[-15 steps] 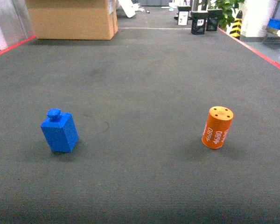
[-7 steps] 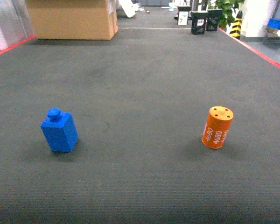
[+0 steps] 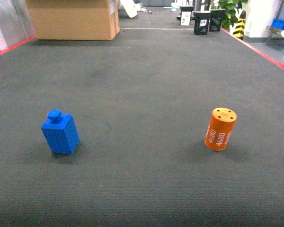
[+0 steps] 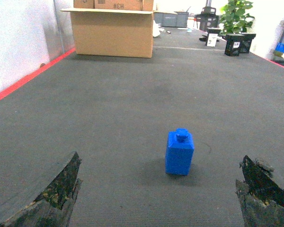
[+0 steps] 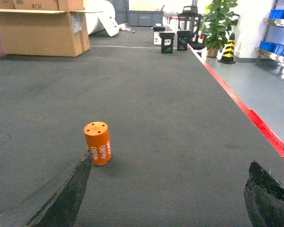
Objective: Sort blue parts and orange caps into right shelf containers
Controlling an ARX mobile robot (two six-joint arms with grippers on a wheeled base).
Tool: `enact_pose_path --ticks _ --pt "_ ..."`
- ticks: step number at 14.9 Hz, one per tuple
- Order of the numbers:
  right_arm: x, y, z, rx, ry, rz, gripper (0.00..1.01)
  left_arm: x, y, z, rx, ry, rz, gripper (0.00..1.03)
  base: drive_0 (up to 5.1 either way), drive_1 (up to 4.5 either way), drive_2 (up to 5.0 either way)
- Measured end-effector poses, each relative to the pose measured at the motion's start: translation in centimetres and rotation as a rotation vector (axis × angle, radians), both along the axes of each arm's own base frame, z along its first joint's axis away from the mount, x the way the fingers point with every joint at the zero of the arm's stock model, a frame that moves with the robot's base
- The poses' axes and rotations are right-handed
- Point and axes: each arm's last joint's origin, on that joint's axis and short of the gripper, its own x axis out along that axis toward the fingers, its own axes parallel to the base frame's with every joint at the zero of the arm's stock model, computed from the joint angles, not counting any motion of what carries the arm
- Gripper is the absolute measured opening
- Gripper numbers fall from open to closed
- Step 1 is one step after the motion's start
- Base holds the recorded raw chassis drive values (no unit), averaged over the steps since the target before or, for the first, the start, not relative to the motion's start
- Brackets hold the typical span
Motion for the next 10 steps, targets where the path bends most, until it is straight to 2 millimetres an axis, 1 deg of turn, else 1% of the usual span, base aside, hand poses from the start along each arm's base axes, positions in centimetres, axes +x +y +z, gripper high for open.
enact_pose_path --ticks 7,8,9,10 --pt "0.0 0.0 0.0 0.000 0.000 0.000 0.98 0.0 0.0 0.0 0.000 0.000 0.000 0.98 0.0 0.00 0.0" --pt "0.1 0.1 -0.1 0.008 0.013 -0.060 0.98 0.2 -0.2 0.1 0.001 -0.002 0.073 0.98 0.0 0.00 0.0" --pt "1.1 0.8 0.2 0.024 0.039 -0.160 0.98 1.0 -0.7 0.5 -0.001 -0.010 0.158 0.98 0.0 0.00 0.0" --pt "2.4 1.6 0.8 0.018 0.047 -0.216 0.98 2.1 -0.9 0.6 0.001 -0.004 0.206 0.98 0.0 0.00 0.0"
